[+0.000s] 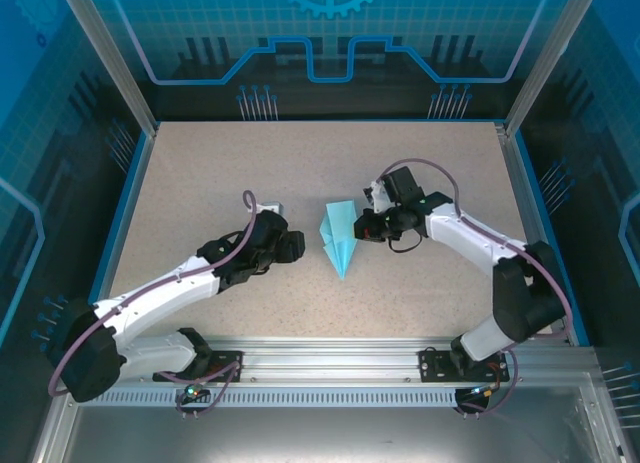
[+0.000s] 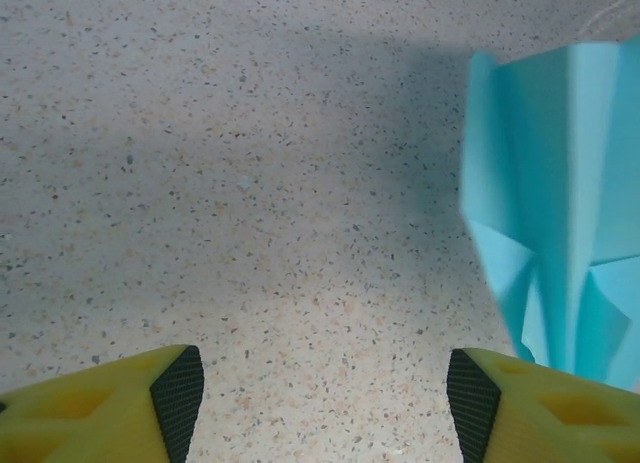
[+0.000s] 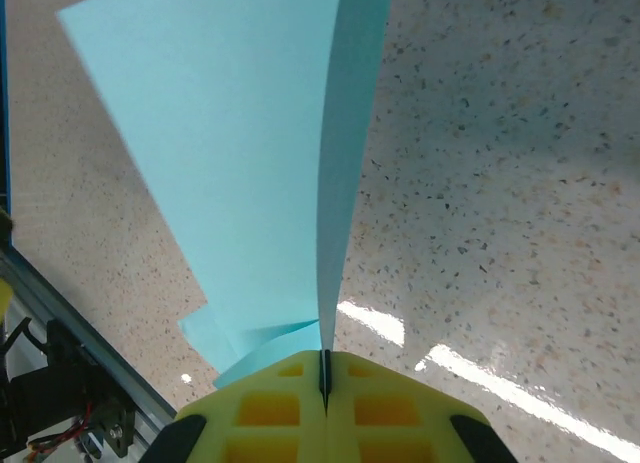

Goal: Fold a paper plane with a square sheet of paper (fold left side to right side)
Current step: Turn over the paper plane at the center of the table, then pick up the paper plane at the center of the table.

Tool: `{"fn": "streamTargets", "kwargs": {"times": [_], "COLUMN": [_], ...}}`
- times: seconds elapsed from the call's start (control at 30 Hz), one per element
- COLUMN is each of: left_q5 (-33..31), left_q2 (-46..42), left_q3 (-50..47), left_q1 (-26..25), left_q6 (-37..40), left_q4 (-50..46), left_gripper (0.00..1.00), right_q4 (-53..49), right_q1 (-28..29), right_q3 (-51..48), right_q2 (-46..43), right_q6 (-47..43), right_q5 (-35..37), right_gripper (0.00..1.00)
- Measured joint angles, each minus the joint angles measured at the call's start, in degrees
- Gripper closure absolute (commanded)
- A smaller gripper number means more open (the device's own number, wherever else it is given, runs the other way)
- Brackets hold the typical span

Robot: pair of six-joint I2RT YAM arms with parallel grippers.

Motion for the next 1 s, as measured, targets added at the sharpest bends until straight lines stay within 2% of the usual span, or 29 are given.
{"fn": "streamTargets", "kwargs": {"times": [0.13,0.17,0.3,0.4,0.57,0.73,0.83,1.0], "left_q5": [-0.59,-0.74,-1.14,-1.53,-2.21,-2.47,-2.95,-3.67], "left_q2": [-0.07,-0.15,-1.49,-2.73,-3.69,-4.46,-5.55,-7.82], "left_q3": [0.00,0.00,0.00,0.00,0.00,-0.11,-0.74,-2.82], "left_q1": [0.00,0.00,0.00,0.00,0.00,0.00,0.00,0.00], "left_q6": [0.00,0.00,0.00,0.00,0.02,0.04,0.02,0.00], "left_q4": [-0.83,-1.03,-1.64,-1.95,-2.08,-2.10,-2.08,-2.29], "left_gripper": [0.27,0.27,0.23,0.18,0.07,0.04,0.04,0.02], "right_q4": [0.20,-0.61,-5.92,-9.64,-13.79,-17.20,-18.69,-20.37], "right_q1": [-1.79,-2.40,-3.41,-2.12,3.39,11.21,14.71,18.49], "right_q3": [-0.50,-0.52,0.50,2.27,3.74,3.98,6.34,12.17], "right_q2": [6.67,7.63,7.13,4.59,0.07,-0.02,1.64,9.51], "right_q6": [-1.79,-2.23,-4.37,-5.01,-4.24,-2.99,-2.95,-2.86], "right_q5": [0.28,1.40,7.74,12.00,17.84,23.69,25.44,30.21], "right_gripper": [0.89,0.84,0.66,0.60,0.54,0.50,0.47,0.36]}}
